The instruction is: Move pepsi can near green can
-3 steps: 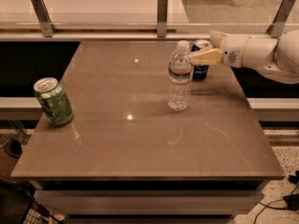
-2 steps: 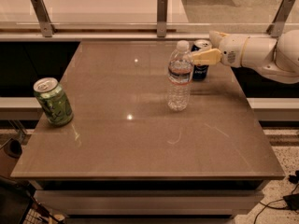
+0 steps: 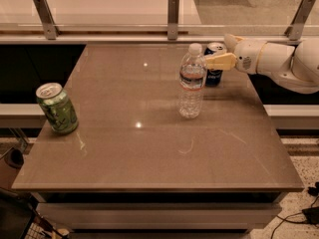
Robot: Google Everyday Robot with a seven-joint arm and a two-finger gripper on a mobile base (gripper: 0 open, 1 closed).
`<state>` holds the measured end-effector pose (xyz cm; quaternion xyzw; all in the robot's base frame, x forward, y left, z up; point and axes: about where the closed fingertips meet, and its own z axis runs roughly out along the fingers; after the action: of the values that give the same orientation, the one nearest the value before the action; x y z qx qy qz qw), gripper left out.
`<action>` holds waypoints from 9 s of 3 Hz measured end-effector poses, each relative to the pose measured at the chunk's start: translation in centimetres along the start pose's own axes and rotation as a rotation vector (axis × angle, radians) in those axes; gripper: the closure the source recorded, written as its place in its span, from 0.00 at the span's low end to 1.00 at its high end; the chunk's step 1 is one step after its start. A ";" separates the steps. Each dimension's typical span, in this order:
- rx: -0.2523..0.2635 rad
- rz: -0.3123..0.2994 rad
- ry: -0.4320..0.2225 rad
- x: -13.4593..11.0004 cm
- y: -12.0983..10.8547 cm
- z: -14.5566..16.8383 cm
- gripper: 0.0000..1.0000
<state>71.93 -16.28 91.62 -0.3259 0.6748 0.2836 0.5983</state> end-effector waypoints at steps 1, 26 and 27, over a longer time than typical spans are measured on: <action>0.006 0.005 -0.033 0.2 -0.2 -0.2 0.17; -0.181 -0.026 -0.030 -14.2 26.6 5.2 1.00; -0.160 -0.043 -0.023 -13.2 28.9 5.5 1.00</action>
Offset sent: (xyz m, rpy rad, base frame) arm -0.0050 -0.0126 -0.0176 0.0746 -0.0274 -0.0262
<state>53.79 7.45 103.78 -0.3838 0.6358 0.3272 0.5843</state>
